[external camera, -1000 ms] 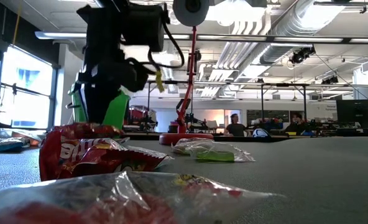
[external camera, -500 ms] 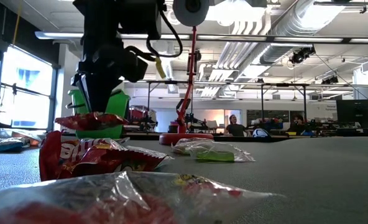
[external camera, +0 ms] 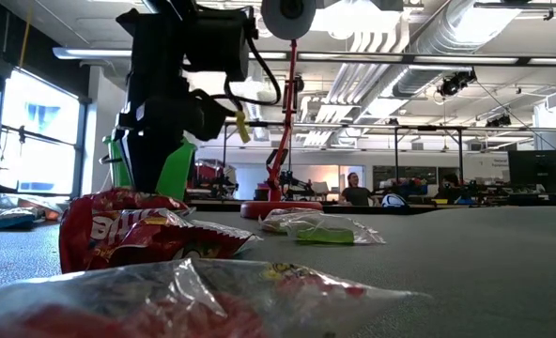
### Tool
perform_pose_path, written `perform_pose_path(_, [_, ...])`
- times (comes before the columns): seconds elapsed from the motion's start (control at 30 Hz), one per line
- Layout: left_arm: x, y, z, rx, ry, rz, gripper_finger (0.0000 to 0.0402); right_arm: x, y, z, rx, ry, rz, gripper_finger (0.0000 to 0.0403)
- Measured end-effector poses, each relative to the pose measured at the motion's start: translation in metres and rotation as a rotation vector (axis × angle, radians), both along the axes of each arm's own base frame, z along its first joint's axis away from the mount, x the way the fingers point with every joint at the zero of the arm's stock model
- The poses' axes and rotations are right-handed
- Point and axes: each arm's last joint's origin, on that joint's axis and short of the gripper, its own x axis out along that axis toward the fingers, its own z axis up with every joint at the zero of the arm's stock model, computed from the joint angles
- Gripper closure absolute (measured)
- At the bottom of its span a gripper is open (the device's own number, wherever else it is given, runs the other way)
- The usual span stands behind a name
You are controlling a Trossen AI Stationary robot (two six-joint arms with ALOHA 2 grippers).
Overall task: Sort candy
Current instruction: Put the red candy into the purple bucket
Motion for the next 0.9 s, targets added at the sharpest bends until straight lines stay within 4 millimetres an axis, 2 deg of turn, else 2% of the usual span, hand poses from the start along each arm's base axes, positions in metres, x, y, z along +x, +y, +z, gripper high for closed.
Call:
perform_pose_path(0.17, [-0.0002, 0.0022, 0.0002, 0.077, -0.002, -0.001, 0.0401, 0.0, 0.0, 0.0, 0.0, 0.0, 0.0, 0.0211])
perform_pose_path(0.33, [0.0, 0.0023, 0.0002, 0.081, -0.002, -0.033, 0.0395, 0.0, 0.0, 0.0, 0.0, 0.0, 0.0, 0.0211])
perform_pose_path(0.7, [-0.0002, 0.002, 0.0005, 0.069, 0.001, -0.068, 0.0324, 0.0, 0.0, 0.0, 0.0, 0.001, 0.0, 0.0211])
perform_pose_path(0.9, [-0.0002, 0.0013, 0.0004, 0.047, 0.0, -0.061, 0.0309, 0.0, 0.0, 0.0, 0.001, 0.0, 0.0, 0.0211])
